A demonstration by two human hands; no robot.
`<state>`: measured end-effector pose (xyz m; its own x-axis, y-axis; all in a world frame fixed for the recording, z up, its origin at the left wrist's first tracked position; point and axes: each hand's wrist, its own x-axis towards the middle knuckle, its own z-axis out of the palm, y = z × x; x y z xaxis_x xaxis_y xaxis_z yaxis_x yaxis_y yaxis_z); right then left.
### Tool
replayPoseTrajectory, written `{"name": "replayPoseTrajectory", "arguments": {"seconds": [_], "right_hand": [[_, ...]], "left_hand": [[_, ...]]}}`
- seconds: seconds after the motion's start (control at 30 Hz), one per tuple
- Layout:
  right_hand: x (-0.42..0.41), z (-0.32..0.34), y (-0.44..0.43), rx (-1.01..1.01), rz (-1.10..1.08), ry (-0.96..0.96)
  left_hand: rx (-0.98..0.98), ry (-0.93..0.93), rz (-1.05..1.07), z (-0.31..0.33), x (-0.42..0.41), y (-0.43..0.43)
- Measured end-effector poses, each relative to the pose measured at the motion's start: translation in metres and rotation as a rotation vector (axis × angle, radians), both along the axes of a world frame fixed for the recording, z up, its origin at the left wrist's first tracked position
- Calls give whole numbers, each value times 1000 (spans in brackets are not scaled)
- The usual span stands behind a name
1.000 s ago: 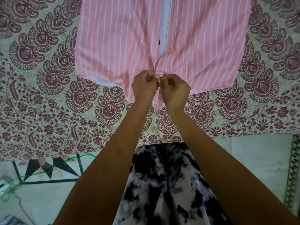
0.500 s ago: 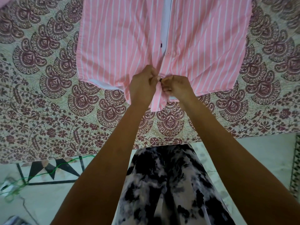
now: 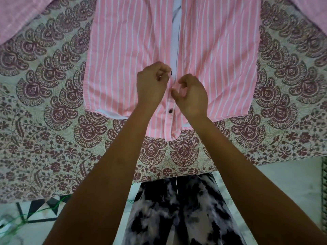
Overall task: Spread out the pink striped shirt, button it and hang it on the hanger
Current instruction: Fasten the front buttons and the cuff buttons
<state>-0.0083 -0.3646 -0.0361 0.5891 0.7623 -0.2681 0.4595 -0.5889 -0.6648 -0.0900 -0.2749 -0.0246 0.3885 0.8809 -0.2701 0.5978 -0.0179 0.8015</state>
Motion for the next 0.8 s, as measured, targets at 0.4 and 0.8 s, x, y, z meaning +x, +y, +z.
{"name": "replayPoseTrajectory", "arguments": {"seconds": [0.4,0.8], "right_hand": [[0,-14,7,-339,-33,-149],[-1,-25,9,-19,-327,123]], "left_hand": [[1,289,-149,-35,11,16],[188,503,-350,-33,21,20]]}}
